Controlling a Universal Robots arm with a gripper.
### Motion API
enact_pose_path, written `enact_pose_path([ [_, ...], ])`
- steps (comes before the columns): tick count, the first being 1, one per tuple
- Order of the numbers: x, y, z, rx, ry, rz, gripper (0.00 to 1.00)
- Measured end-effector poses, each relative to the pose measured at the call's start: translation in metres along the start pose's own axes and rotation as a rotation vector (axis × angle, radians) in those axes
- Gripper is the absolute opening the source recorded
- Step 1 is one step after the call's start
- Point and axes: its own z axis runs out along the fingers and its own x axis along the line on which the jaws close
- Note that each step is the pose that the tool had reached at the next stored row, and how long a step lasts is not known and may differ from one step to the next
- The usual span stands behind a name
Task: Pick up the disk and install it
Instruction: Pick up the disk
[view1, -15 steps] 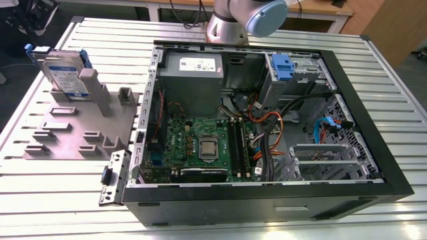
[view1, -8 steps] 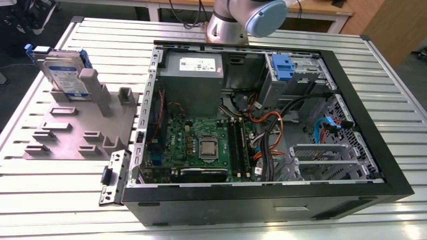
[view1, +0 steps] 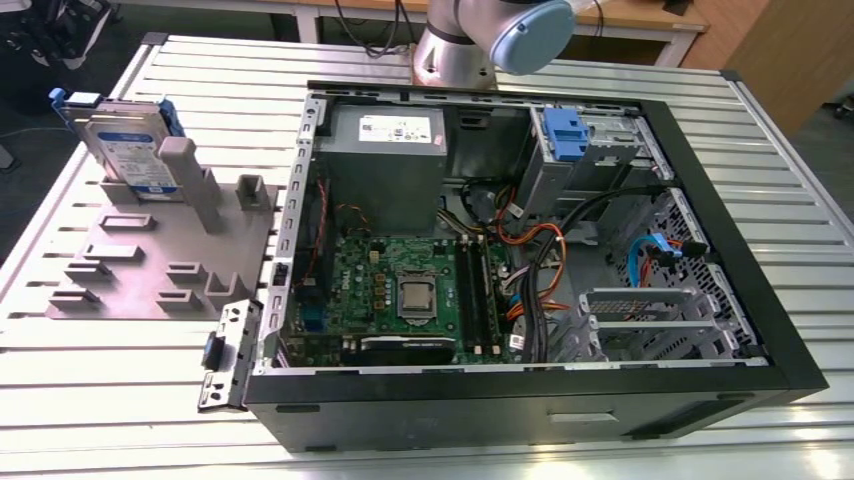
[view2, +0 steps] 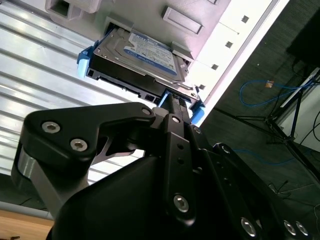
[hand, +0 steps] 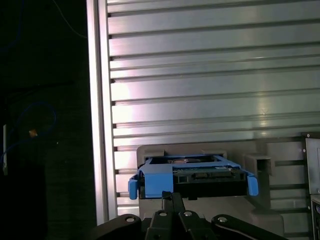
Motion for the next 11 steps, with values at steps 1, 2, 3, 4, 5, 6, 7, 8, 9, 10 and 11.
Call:
enact_pose_path([
  [1,0.0,0.0,0.0,0.0,0.0,0.0,0.11],
  [2,0.0001,0.0,0.0,0.0,0.0,0.0,0.11],
  [3,0.0001,0.0,0.0,0.0,0.0,0.0,0.11],
  [4,0.0001,0.0,0.0,0.0,0.0,0.0,0.11],
  [5,0.0001,0.0,0.0001,-0.0001,0.0,0.0,0.11],
  [6,0.0002,0.0,0.0001,0.0,0.0,0.0,0.11],
  [7,0.0002,0.0,0.0001,0.0,-0.0001,-0.001,0.11],
  [8,0.0002,0.0,0.0,0.0001,0.0001,-0.001,0.11],
  [9,0.0002,0.0,0.0001,0.0001,0.0,-0.002,0.11],
  [10,0.0002,0.0,0.0,0.0001,0.0001,-0.003,0.11],
  [11,0.0002,0.0,0.0,0.0003,0.0003,-0.005,0.11],
])
